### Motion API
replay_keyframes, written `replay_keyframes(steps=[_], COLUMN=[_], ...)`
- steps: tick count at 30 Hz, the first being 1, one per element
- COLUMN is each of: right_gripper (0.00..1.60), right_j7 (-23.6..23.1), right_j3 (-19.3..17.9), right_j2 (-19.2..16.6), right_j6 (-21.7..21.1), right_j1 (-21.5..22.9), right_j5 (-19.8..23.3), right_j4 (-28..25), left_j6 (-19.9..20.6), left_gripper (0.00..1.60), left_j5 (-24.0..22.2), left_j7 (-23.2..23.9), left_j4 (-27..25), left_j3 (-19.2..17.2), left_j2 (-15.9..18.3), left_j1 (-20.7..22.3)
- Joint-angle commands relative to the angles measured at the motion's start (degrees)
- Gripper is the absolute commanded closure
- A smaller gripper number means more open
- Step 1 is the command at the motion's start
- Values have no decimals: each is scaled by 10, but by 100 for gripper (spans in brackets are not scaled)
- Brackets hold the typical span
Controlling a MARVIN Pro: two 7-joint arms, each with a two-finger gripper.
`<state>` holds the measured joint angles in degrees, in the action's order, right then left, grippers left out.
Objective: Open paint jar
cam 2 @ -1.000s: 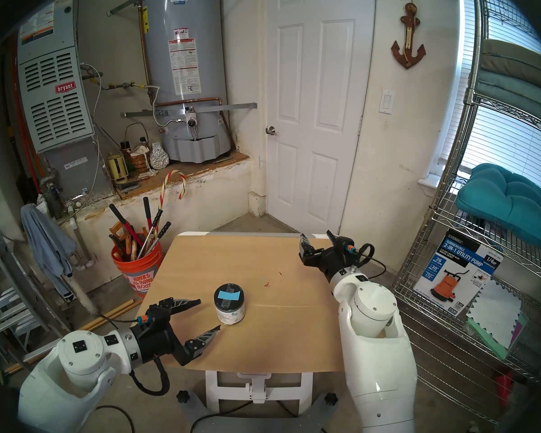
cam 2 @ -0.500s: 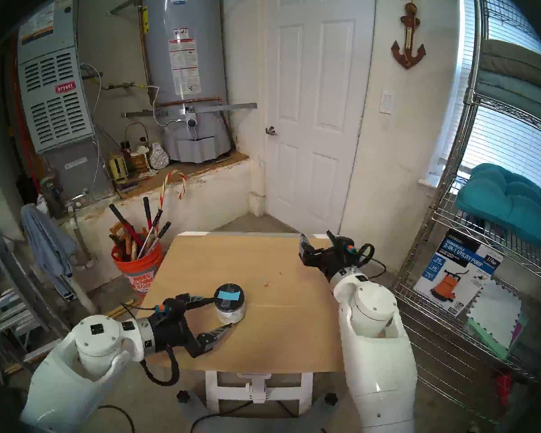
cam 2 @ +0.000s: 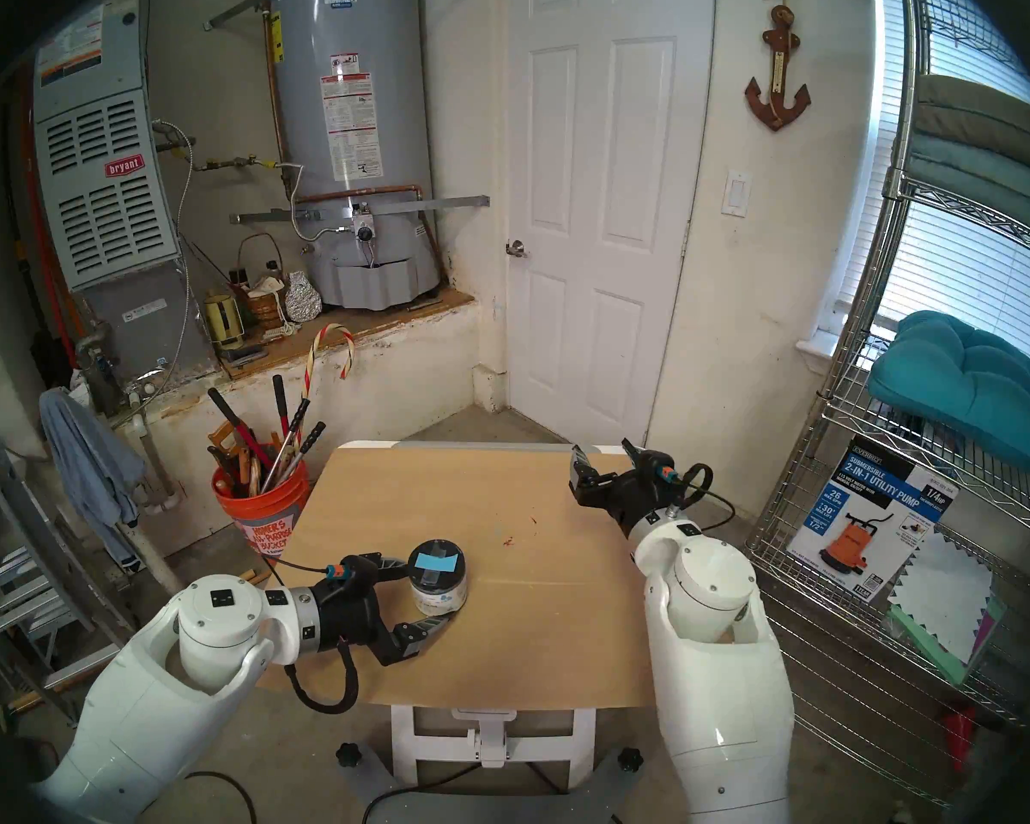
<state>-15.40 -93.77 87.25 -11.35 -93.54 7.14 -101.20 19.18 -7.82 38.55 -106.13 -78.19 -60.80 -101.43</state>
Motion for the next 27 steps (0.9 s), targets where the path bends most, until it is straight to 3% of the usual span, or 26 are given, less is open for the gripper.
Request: replay_keyframes(steps=[1, 10, 11, 14, 27], right_gripper=[0, 0, 0, 0, 0], right_j7=[1, 1, 1, 1, 1], right_j3=[0, 0, 0, 0, 0], right_j2=[0, 0, 0, 0, 0], right_j6=[2, 1, 1, 1, 1], right_j1=[6, 6, 6, 6, 6], right_j5=[0, 0, 0, 0, 0], right_j4=[-13, -13, -13, -13, -13], left_j6=[-18, -26, -25, -23, -27], left_gripper=[0, 1, 16, 0, 0], left_j5=[0, 6, 6, 5, -7], left_j7=[-1, 0, -1, -1, 3], left_j4=[10, 27, 26, 21, 6], left_j3=[9, 19, 18, 15, -8], left_j2=[-22, -32, -32, -28, -18], left_j1=[47, 56, 54, 48, 14])
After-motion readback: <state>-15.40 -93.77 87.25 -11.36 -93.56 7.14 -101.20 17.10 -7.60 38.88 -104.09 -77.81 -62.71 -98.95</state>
